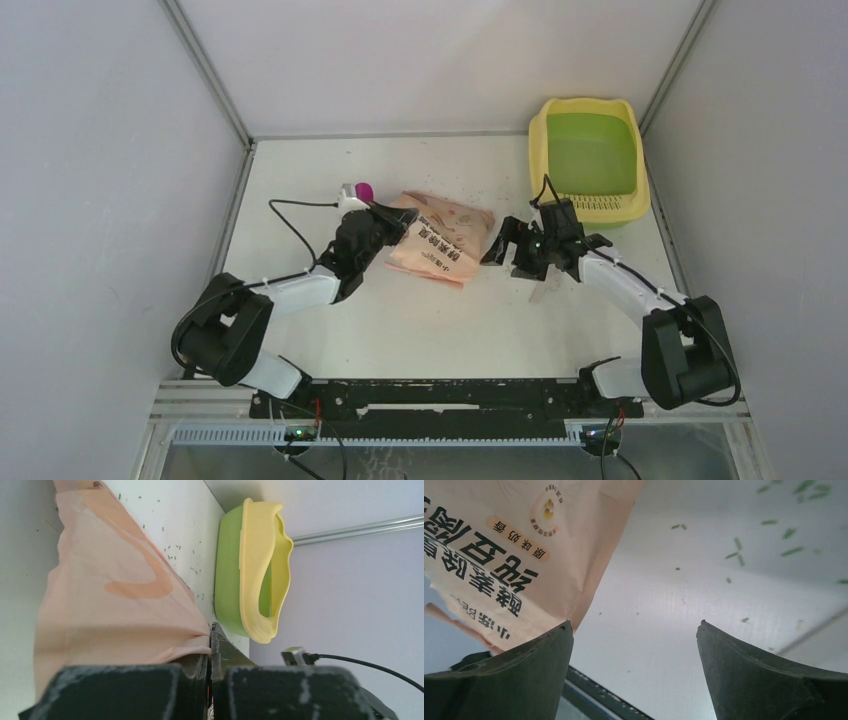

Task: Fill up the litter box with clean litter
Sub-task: Open the cat litter bag at the center of the board.

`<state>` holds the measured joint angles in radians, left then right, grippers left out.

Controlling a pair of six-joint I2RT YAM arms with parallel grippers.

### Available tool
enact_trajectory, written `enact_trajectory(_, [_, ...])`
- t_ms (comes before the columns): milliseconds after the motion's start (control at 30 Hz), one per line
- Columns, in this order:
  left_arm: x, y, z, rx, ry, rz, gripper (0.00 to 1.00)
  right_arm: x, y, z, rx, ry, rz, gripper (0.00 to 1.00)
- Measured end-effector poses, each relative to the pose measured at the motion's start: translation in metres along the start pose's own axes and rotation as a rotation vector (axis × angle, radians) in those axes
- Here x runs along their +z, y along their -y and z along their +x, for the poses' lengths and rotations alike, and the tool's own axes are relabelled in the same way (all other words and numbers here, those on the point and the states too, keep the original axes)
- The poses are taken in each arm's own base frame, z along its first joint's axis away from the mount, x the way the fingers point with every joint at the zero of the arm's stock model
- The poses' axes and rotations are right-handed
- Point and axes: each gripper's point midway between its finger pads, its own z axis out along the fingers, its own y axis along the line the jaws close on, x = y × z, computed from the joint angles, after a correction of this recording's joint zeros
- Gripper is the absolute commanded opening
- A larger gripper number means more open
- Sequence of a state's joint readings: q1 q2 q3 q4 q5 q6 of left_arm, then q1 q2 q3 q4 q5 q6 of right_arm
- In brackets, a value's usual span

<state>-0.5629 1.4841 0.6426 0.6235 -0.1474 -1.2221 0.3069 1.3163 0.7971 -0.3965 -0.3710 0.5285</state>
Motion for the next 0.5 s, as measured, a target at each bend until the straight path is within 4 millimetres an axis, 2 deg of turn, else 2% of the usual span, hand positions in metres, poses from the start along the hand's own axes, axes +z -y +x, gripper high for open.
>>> enact_trajectory(200, [-0.003, 0.001, 0.001, 0.005, -0.023, -0.012, 0.00, 0.017, -0.011, 0.016, 0.176, -0.058, -0.104, 0.99])
enact_trajectory(367, [-0.009, 0.006, 0.000, 0.002, -0.024, -0.002, 0.00, 0.018, -0.032, 0.000, 0.282, -0.013, -0.191, 0.99])
enact_trajectory(500, [-0.020, 0.004, 0.001, -0.006, -0.026, 0.011, 0.00, 0.018, -0.040, -0.012, 0.352, 0.024, -0.225, 0.99])
